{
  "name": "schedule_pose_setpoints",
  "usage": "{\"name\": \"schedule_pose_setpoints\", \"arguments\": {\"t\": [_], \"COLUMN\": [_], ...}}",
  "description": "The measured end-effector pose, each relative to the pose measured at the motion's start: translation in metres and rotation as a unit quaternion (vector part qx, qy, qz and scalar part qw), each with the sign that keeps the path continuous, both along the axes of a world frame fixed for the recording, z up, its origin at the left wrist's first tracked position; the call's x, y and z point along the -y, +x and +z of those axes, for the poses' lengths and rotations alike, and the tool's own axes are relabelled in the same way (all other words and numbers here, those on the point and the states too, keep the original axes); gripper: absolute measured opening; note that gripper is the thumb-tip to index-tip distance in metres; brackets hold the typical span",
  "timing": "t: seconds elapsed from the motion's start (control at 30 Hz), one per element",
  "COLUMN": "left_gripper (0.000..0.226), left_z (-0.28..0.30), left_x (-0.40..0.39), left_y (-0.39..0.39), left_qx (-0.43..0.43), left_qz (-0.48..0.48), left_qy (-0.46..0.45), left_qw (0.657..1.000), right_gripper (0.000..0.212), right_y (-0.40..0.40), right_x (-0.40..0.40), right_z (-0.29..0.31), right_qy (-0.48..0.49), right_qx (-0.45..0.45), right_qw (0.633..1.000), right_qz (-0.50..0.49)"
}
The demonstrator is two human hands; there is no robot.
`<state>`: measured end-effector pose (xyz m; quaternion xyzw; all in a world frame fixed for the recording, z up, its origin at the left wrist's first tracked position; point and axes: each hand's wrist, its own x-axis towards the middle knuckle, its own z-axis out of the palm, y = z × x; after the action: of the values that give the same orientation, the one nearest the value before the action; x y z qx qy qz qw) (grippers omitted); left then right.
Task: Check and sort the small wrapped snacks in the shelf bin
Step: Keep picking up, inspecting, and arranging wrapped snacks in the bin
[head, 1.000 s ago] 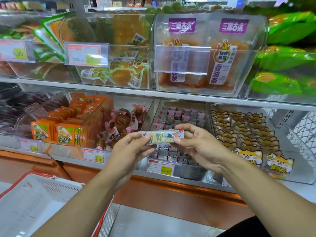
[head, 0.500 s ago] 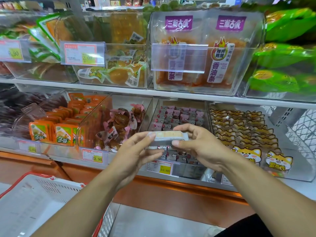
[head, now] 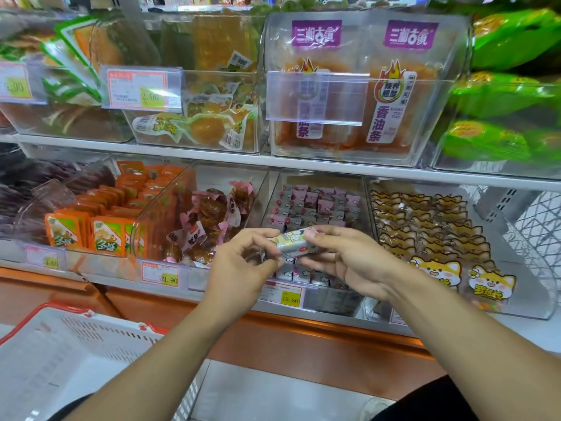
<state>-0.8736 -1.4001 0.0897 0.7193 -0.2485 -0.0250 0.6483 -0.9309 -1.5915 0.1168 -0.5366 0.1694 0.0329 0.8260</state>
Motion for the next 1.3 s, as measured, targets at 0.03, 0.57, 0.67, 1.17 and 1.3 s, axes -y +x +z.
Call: {"name": "schedule_pose_setpoints", "arguments": {"t": [0.03,0.57,0.67,1.17,1.3], "left_gripper": [0.035,0.042,0.049,0.044,0.043], "left_z": [-0.002,-0.021,-0.023,-0.025,-0.022], "left_x": [0.002,0.042,0.043,0.039,0.036], "left_y": [-0.001,0.0,0.0,0.002,0.002], "left_qx": [0.015,0.182,0.211,0.214,0.198], "left_qz": [0.008,0.002,0.004,-0.016,-0.025], "left_qy": [0.011,0.295,0.326,0.31,0.292], "left_qw": [1.0,0.938,0.922,0.926,0.936], "right_gripper": [0.04,0.037,0.033,0.018,0.015], "right_y": [0.002,0.091,0.101,0.138,0.14], "right_x": [0.0,0.043,0.045,0.031,0.029], "right_z": [0.0,-0.009,-0.014,-0.027,-0.035], "right_qy": [0.006,-0.612,-0.656,-0.735,-0.73], "right_qx": [-0.002,0.046,0.047,0.056,0.022], "right_qw": [1.0,0.758,0.73,0.667,0.678], "right_qz": [-0.019,-0.222,-0.184,-0.105,-0.081]}}
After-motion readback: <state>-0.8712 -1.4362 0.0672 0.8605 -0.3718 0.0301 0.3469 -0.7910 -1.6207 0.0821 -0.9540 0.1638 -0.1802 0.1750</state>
